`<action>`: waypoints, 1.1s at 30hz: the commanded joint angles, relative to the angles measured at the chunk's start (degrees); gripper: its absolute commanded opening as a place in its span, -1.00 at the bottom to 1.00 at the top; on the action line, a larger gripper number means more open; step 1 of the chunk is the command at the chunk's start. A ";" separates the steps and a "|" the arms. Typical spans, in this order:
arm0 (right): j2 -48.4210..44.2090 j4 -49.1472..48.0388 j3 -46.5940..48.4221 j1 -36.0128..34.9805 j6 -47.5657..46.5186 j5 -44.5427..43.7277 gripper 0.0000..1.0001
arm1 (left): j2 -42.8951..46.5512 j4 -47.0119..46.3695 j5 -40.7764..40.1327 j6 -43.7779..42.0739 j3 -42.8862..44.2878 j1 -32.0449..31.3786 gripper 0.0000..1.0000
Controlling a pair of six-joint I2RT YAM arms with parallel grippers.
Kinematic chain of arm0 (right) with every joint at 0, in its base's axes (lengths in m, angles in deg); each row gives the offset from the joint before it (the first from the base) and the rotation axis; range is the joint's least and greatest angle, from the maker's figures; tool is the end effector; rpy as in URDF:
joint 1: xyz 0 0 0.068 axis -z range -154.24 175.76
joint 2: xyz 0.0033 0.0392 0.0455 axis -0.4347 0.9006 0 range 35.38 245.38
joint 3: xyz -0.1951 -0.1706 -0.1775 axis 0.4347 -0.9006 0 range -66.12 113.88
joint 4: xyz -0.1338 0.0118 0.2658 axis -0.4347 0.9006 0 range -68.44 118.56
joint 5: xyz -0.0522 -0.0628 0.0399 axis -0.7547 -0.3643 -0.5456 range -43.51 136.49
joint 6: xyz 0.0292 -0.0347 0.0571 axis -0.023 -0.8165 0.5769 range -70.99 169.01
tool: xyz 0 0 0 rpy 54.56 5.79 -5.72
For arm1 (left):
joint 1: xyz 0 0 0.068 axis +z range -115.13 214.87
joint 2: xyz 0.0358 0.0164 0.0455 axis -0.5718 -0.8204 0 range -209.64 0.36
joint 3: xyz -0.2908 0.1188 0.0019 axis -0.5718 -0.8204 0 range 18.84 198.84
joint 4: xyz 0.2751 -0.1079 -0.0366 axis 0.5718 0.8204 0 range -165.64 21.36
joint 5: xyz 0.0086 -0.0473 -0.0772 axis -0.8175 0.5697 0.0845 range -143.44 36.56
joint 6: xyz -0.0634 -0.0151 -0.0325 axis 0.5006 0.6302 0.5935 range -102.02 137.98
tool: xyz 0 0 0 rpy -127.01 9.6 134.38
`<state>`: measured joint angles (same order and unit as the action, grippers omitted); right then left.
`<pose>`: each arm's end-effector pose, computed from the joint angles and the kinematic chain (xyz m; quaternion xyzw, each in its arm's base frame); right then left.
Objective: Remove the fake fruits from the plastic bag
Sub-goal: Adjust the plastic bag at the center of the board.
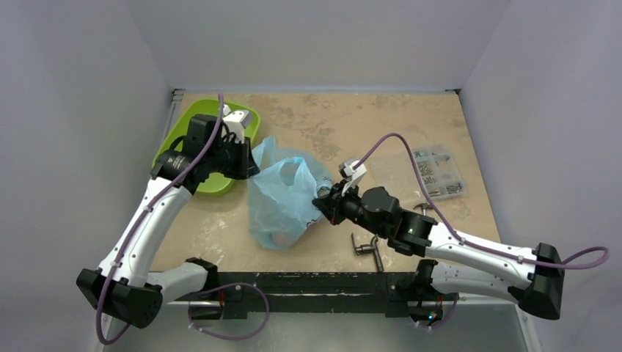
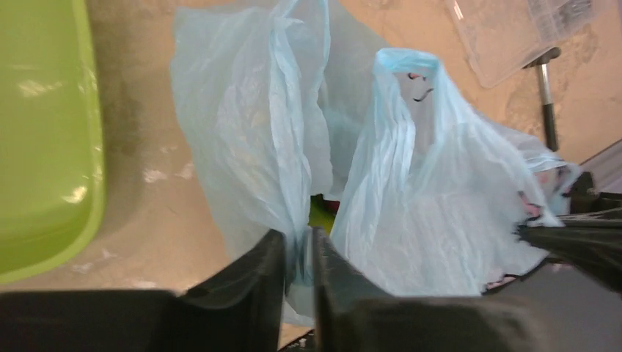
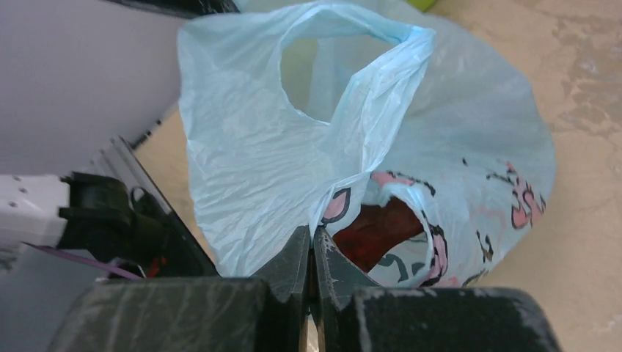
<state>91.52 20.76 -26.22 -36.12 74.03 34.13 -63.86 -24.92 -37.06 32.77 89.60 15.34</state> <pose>0.1371 0.2289 0.3109 -0.1882 0.7711 0.3520 0.4961 0.2357 -0.1018 0.3893 0.0931 0.9087 -0.2391 0.3294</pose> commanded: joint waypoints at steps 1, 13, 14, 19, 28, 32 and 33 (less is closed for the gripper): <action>-2.82 -9.45 -1.44 -0.18 3.95 -2.04 -1.00 | 0.92 -0.11 -2.10 -0.83 4.49 1.45 -0.40; 2.51 -16.17 -2.03 -0.58 1.64 9.58 -0.89 | 24.46 2.79 4.36 23.85 -13.48 1.65 0.43; 2.32 -16.36 -2.28 -0.67 1.48 9.95 -0.89 | 26.73 2.28 3.61 28.61 -15.38 1.61 0.42; 1.25 -15.89 -3.03 -1.08 1.09 10.79 -0.90 | 32.66 -1.43 4.57 44.43 -21.42 1.58 0.45; 2.19 -15.78 -2.26 -3.32 0.12 10.17 -0.87 | 27.69 -11.68 11.64 51.22 -30.81 0.82 0.37; 3.09 -14.40 -1.29 -4.07 -0.54 8.97 -0.64 | 27.47 -15.02 13.57 45.88 -35.71 0.76 -0.54; 3.10 -13.84 -0.92 -4.09 -1.03 8.12 -0.50 | 27.21 -13.01 12.51 43.40 -35.21 0.73 -0.74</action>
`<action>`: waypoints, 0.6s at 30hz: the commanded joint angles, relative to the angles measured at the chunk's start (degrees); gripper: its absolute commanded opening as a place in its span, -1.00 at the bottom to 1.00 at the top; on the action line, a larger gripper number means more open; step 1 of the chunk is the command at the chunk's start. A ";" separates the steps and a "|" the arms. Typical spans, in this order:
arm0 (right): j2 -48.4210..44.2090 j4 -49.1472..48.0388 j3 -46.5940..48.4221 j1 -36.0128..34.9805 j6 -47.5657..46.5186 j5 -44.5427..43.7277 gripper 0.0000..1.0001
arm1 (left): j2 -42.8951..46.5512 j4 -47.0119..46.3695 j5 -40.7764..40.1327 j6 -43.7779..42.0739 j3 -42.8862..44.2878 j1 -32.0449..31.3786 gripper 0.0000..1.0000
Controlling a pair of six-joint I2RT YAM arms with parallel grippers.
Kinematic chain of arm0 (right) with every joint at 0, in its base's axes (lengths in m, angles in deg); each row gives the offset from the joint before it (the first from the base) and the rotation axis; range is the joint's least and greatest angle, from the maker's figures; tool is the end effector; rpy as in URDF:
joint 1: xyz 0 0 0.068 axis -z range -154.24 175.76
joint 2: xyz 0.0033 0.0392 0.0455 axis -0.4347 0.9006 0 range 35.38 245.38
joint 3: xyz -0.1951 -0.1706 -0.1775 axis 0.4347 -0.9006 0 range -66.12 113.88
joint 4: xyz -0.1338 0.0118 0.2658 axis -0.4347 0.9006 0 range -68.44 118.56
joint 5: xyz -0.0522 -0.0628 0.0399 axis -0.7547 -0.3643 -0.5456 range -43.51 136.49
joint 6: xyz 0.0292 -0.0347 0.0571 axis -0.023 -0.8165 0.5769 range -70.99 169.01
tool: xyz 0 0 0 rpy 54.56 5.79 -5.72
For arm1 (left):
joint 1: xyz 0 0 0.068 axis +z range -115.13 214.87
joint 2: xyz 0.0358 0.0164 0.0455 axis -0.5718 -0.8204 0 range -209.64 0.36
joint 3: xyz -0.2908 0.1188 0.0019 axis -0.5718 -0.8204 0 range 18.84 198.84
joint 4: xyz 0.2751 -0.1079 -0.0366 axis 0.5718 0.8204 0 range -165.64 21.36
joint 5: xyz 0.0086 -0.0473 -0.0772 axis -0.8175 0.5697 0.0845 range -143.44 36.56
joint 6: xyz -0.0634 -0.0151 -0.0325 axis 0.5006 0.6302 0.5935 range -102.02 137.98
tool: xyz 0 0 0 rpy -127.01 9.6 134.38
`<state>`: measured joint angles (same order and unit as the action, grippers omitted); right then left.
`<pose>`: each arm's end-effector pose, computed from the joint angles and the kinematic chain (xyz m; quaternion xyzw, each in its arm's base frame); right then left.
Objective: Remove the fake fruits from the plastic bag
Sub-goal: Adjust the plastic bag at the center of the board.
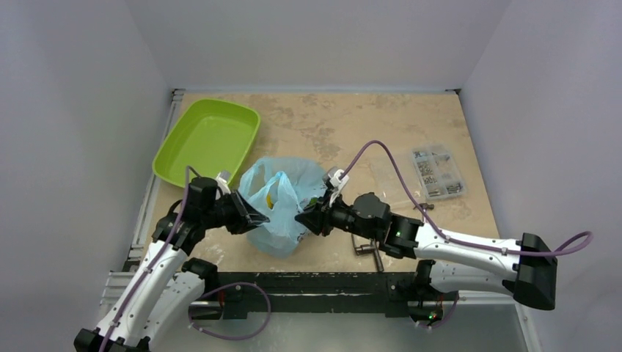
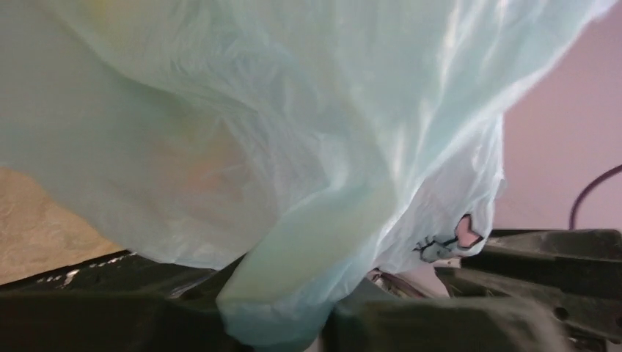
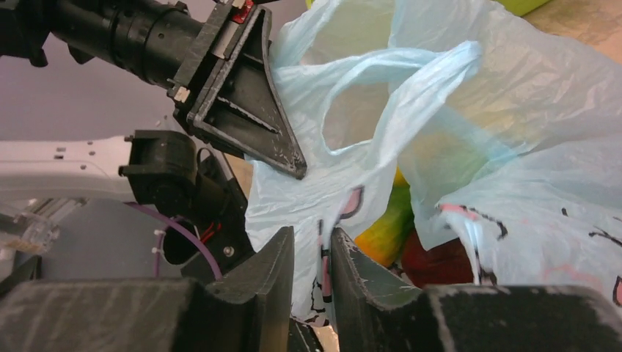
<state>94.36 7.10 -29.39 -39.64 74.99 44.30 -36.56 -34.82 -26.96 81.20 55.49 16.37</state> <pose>0.1188 0.2540 0.3061 -0.2422 0.7134 0.4604 0.4695 0.1387 -0.0749 0.2719 -0.2494 0.8556 -0.4213 0.1683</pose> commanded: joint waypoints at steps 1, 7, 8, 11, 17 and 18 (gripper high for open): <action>0.26 1.17 3.03 -0.60 -2.35 -3.80 -0.33 | -0.30 -0.86 1.69 -7.15 -0.53 -0.31 -0.98; 3.99 13.76 13.77 3.45 -4.23 -9.28 0.60 | -1.97 1.28 7.64 -16.63 1.33 -0.25 -1.00; 5.77 17.17 17.12 4.27 -5.22 -8.55 0.67 | -2.31 1.69 7.73 -17.69 1.59 -0.29 -1.00; 13.37 25.09 28.27 6.33 -6.80 -7.95 0.93 | -3.08 2.53 7.63 -19.77 1.70 -0.31 -1.00; 26.31 32.29 41.03 6.52 -9.58 -9.27 0.97 | -3.56 1.73 7.59 -20.07 1.41 -0.31 -1.00; 27.68 31.74 41.51 6.52 -9.62 -9.28 0.96 | -3.58 1.57 7.66 -20.00 1.49 -0.31 -1.00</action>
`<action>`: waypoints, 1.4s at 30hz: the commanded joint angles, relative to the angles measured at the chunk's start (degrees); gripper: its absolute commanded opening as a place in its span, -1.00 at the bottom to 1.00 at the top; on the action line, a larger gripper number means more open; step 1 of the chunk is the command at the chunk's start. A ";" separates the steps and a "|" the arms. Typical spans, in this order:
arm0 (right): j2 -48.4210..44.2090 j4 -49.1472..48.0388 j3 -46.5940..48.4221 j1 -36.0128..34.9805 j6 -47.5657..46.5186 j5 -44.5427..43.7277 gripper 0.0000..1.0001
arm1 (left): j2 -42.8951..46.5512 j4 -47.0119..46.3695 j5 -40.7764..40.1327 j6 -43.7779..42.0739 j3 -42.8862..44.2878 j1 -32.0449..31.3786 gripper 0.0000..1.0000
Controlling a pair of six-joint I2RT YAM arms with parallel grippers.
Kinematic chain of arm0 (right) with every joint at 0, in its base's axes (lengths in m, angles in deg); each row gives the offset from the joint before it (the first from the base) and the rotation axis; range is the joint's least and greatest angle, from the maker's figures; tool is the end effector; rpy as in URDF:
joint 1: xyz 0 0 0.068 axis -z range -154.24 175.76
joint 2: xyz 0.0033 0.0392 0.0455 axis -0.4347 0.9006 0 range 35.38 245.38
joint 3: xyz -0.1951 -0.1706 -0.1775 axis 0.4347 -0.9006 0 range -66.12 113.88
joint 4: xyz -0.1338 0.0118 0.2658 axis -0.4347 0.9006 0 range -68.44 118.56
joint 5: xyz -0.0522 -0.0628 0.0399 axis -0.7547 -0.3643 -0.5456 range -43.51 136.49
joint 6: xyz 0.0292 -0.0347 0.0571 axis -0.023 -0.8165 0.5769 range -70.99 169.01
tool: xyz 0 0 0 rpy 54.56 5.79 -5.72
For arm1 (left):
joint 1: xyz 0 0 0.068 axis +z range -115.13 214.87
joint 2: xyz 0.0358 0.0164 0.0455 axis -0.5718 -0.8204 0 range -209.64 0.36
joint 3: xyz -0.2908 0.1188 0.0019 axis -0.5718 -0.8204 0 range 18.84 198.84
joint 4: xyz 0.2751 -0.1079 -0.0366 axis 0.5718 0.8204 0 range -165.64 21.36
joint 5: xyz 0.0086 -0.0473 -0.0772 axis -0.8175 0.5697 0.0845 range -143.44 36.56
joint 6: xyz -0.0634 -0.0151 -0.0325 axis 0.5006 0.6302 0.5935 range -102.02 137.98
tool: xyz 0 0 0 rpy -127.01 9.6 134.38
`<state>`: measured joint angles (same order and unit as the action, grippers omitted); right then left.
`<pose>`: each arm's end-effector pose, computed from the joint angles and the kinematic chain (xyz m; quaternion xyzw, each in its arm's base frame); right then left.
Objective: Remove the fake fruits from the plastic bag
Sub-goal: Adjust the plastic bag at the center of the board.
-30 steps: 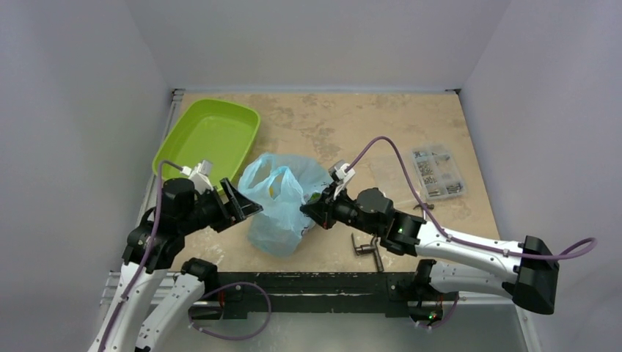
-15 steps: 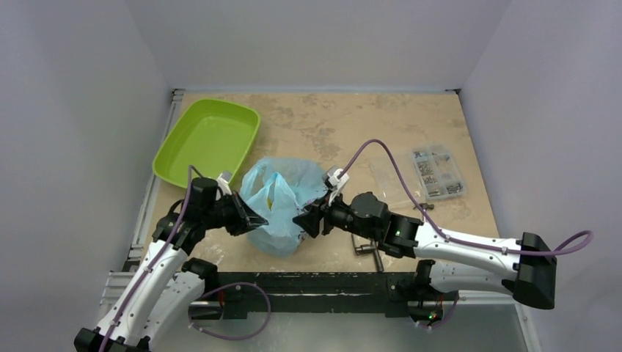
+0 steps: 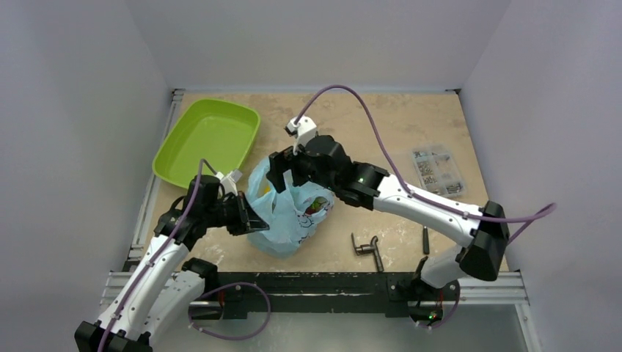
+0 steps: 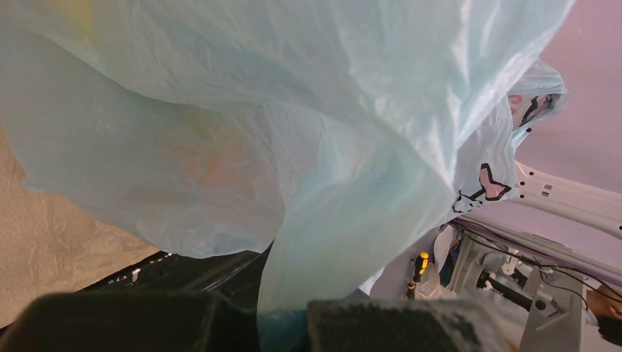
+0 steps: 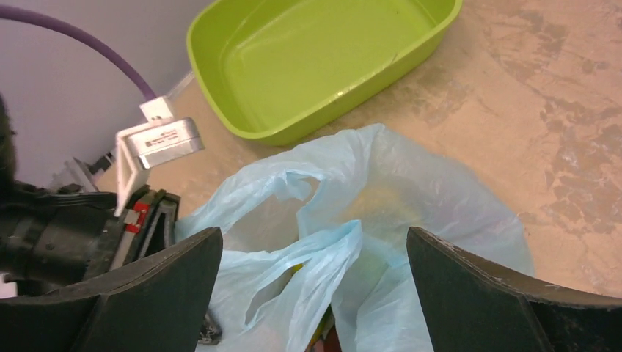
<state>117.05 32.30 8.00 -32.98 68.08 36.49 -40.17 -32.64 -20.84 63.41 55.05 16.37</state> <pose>0.2121 0.3291 0.3971 -0.2259 0.7768 0.3115 0.4985 0.1404 -0.0814 0.2592 -0.1088 0.8932 -0.4067 0.1579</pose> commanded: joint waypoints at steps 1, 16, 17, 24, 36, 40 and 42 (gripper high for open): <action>6.39 6.17 4.62 -0.15 -2.94 -2.17 0.96 | 0.02 -0.70 1.65 -2.15 1.89 -0.31 -1.00; 21.15 -4.37 10.19 0.03 0.14 -3.02 0.78 | 2.34 0.81 2.92 -1.87 2.46 -0.31 -1.00; 21.43 -5.50 9.98 0.03 0.26 -2.98 0.78 | 2.45 1.15 2.99 -2.11 2.54 -0.31 -1.00; 23.35 -9.29 6.47 1.75 -5.73 -25.10 -0.07 | 4.61 4.62 0.89 -2.50 3.70 -0.31 -1.00; 9.67 -11.50 3.48 22.80 -18.08 -13.09 -1.00 | 2.26 6.34 -11.99 -5.23 6.41 -0.06 -1.00; 9.83 -3.72 9.19 23.29 -23.09 -6.08 -1.00 | -2.85 4.68 -9.14 -7.88 12.06 -0.04 -1.00; 9.91 -0.03 11.88 23.30 -22.59 -5.31 -1.00 | -5.18 4.90 -7.80 -9.78 14.41 -0.04 -1.00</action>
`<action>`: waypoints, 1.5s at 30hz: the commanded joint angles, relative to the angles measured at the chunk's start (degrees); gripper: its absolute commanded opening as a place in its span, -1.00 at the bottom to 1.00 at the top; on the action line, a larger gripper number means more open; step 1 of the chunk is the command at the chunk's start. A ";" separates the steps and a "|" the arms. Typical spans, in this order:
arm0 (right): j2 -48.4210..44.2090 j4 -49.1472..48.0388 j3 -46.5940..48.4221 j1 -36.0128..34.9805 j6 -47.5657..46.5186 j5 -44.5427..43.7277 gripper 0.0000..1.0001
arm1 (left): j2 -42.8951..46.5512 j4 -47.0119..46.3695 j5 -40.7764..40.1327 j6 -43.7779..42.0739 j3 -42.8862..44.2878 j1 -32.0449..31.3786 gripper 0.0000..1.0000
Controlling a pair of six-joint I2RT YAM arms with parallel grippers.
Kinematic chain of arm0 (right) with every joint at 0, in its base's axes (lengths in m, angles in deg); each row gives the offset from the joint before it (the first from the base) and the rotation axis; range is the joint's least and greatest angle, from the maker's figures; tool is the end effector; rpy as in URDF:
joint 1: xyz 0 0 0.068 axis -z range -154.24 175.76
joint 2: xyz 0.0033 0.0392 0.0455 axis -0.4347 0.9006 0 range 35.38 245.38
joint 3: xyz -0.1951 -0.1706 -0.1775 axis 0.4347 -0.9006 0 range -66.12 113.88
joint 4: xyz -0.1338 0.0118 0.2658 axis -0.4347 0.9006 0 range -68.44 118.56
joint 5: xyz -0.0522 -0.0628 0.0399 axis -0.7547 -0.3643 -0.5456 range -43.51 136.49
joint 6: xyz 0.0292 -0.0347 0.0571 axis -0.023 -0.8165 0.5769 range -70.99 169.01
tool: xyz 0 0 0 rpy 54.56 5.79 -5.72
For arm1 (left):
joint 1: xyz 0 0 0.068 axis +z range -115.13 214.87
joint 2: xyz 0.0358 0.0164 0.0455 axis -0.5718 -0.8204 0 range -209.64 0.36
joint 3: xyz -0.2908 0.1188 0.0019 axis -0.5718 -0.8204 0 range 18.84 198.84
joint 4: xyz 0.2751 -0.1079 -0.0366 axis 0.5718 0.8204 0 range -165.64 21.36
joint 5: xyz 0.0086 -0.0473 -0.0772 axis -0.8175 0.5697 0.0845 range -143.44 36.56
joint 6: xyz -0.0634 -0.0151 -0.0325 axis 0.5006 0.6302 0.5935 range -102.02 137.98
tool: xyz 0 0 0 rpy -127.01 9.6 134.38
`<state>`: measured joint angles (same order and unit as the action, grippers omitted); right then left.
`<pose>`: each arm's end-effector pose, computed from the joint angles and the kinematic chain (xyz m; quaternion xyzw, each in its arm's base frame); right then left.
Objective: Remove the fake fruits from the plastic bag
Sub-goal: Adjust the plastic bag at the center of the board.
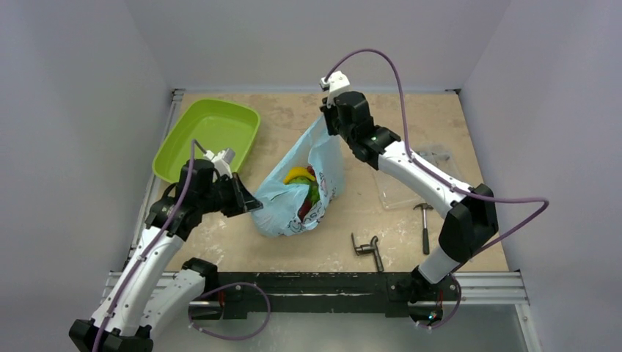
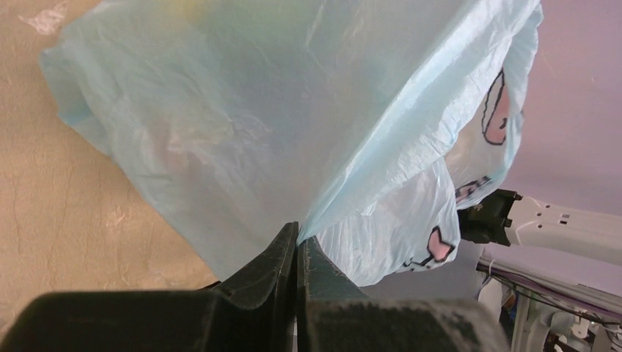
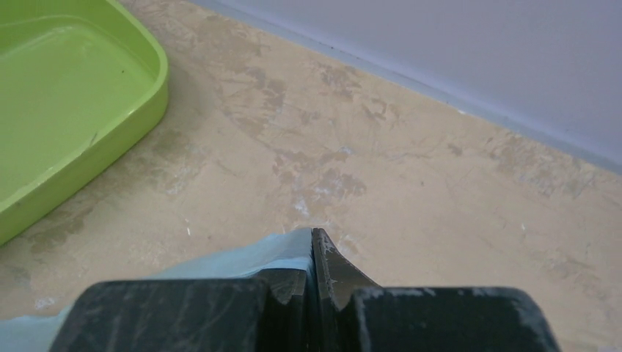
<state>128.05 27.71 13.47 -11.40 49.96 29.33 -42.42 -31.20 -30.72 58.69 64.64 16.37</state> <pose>0.3682 0.2567 0.3705 -0.1684 0.7930 0.0720 0.5810 0.1560 -0.0769 0.3105 -0.0926 0.8925 -0.3553 0.2619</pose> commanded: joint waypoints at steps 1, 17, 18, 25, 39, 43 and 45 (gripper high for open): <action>-1.22 6.48 7.55 1.67 -4.04 2.25 -0.89 | -3.83 3.62 2.56 -5.82 5.60 -0.04 -1.00; -10.24 20.66 0.26 -15.59 11.36 -0.04 0.98 | -1.72 -0.13 7.68 -6.41 -1.24 -0.22 0.82; -10.48 20.15 -1.30 -15.92 11.89 -1.53 0.98 | -2.14 -0.20 6.79 -6.63 -1.46 -0.17 0.82; -9.87 19.11 -11.67 -16.01 18.02 -14.98 0.94 | -8.38 -3.54 -1.46 -6.59 -2.57 -0.66 0.64; -36.77 -3.69 -38.76 -3.44 19.96 -17.08 -1.00 | -13.16 -7.95 -4.84 -9.59 3.22 4.70 -1.00; -36.11 -4.03 -32.93 -3.05 17.09 -17.54 -1.00 | -23.47 -8.46 6.70 -7.47 14.92 4.53 -1.00; -32.83 -1.84 -28.34 -2.79 16.77 -18.33 -1.00 | -27.71 -8.78 8.43 -6.87 23.15 4.55 -1.00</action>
<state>90.74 28.65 -22.84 -14.99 70.77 13.04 -63.60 -36.99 -30.74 52.33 74.70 20.00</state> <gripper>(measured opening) 0.007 0.006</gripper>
